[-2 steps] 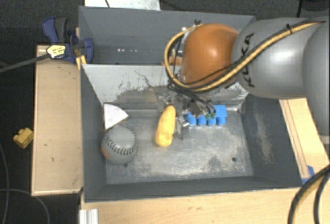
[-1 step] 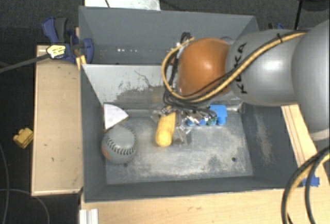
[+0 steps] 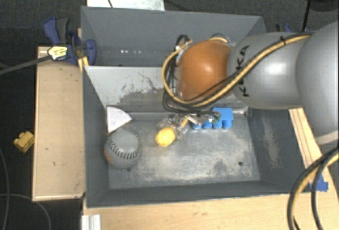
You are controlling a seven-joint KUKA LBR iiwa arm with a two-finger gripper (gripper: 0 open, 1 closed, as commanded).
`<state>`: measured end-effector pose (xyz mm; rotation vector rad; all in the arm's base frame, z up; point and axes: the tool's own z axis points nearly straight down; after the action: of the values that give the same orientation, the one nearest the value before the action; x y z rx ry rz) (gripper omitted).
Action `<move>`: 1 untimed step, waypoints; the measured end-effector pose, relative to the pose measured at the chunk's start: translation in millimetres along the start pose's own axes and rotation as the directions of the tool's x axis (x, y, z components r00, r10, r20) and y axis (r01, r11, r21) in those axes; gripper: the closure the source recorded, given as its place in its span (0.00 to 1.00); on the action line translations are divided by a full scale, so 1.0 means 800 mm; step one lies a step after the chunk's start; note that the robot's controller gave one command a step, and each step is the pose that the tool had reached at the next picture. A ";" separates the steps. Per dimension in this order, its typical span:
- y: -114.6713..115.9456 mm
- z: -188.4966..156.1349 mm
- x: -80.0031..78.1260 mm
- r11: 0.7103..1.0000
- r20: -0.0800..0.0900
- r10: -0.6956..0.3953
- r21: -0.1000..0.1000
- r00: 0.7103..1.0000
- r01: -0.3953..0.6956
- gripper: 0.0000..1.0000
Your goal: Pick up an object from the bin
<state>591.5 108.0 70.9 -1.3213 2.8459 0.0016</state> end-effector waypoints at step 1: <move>0.000 0.000 0.000 1.000 0.000 0.000 0.000 1.000 0.000 1.00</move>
Offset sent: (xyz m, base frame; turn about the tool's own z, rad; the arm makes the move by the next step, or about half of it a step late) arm 0.0001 0.0001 0.0591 0.0000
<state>591.4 108.0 70.8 -1.3208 2.8465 0.0021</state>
